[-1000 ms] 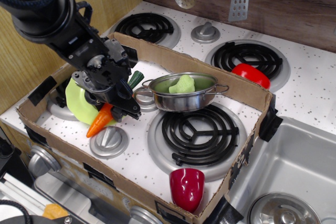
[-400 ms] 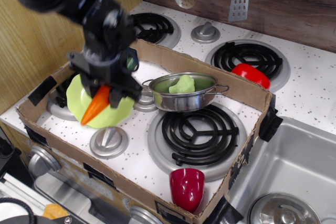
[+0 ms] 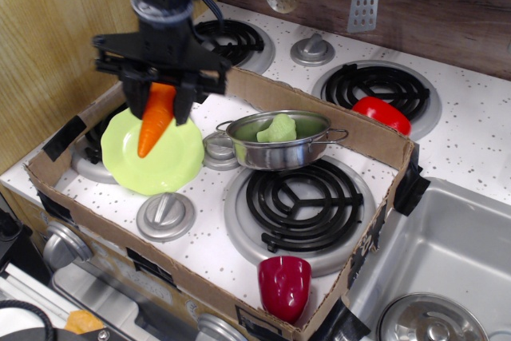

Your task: Take carrot off plate

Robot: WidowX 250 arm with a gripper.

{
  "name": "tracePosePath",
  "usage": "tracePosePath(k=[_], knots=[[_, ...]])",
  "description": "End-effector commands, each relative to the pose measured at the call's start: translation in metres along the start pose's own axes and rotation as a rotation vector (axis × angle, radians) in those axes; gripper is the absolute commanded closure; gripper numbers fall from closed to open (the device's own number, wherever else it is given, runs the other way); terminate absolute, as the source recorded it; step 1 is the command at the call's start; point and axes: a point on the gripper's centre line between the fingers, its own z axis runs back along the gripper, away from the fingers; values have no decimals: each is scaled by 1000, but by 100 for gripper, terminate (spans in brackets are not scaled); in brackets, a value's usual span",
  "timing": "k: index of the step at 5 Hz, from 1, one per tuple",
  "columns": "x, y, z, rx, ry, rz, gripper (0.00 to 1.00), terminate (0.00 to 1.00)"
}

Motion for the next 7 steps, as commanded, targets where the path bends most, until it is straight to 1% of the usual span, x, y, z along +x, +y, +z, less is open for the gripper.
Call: tracePosePath(k=[1,2,3,4,5,6,7], knots=[[7,26,2,24,37,484,100,0],[-1,34,-2,68,76,727,100,0],[-11,41,-11,124,123,967,100,0],[-25,39,-23,159,158,1144,100,0],[-35,38,-31,168,217,1177,100,0],[-46,31,-41,173,260,1151,100,0],[-53,27,-50,156,277,1138,100,0]])
